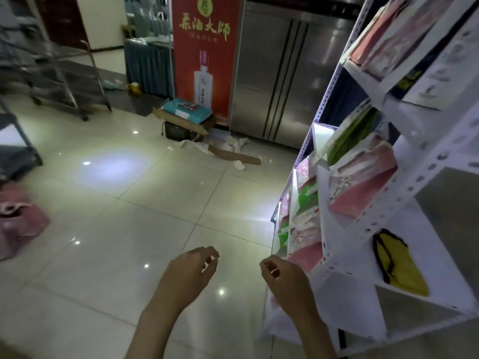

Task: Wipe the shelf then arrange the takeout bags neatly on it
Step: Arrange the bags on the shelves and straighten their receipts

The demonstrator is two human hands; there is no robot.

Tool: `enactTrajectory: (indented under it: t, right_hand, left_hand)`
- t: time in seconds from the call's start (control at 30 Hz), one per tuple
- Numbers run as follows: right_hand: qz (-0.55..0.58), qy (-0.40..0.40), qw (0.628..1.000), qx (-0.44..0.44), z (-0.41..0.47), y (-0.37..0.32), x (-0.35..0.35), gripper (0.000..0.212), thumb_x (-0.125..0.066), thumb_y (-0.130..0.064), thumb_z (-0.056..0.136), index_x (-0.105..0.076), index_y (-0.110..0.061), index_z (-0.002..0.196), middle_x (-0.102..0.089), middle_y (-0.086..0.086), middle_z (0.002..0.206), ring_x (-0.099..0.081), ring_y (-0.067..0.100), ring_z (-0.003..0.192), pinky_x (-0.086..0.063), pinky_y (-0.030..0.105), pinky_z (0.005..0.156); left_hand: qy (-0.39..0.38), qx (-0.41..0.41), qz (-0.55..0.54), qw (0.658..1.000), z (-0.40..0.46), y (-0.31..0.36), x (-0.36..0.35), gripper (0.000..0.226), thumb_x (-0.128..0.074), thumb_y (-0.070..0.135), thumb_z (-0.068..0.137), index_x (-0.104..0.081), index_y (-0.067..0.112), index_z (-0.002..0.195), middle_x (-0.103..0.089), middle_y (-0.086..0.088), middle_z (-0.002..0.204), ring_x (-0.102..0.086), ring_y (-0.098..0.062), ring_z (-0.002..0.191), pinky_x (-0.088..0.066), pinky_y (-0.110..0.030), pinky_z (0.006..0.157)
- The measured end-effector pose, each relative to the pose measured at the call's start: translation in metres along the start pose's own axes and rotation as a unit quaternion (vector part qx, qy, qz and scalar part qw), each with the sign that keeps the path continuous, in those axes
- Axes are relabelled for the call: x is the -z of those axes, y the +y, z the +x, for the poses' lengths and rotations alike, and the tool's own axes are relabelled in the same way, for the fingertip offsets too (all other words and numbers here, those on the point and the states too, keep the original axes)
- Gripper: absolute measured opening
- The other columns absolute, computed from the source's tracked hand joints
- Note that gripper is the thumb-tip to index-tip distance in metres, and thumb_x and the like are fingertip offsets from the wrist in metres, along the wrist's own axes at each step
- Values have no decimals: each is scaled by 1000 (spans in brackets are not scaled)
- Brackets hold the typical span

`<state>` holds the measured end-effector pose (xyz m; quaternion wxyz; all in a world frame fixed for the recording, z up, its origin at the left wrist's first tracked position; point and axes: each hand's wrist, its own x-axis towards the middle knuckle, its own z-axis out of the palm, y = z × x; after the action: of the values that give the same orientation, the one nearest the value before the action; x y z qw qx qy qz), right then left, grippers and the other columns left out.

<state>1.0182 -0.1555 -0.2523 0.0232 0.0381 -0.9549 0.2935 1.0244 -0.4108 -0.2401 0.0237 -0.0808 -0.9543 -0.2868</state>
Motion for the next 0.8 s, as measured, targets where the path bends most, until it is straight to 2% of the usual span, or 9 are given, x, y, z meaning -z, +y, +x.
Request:
enactTrajectory:
  t: [0.17,0.3,0.57,0.8]
  right_hand:
    - [21,13,1000,-14,47,-20,-18,14,-59,-42,96,-68,-34,88,-68,-22,74,-67,1,73,-59,29,67]
    - [73,11,997,-24,99,-29,-40,13,-62,-38,95,-69,-32,85,-71,-20,77,-68,3,75,-58,34,69]
    - [174,49,982,-52,240,-45,-58,14,-60,-46,93,-68,-35,89,-74,-17,82,-71,6,76,-59,38,69]
    - [197,111,966,-122,296,-25,-38,7,-66,-33,95,-70,-35,90,-74,-17,84,-71,9,76,-60,38,70]
  left_hand:
    - [26,33,-69,997,44,-44,28,12,-57,34,100,-67,39,106,-66,22,87,-64,2,80,-55,-26,73]
    - [24,33,-85,996,93,-73,31,13,-57,33,100,-67,40,104,-67,23,86,-65,3,81,-56,-25,74]
    - [-67,-51,-46,995,245,-81,41,14,-54,38,100,-66,39,106,-66,24,88,-64,5,81,-55,-24,76]
    - [-86,-98,-95,987,360,-64,36,11,-58,35,99,-67,40,102,-68,24,87,-66,3,82,-58,-28,75]
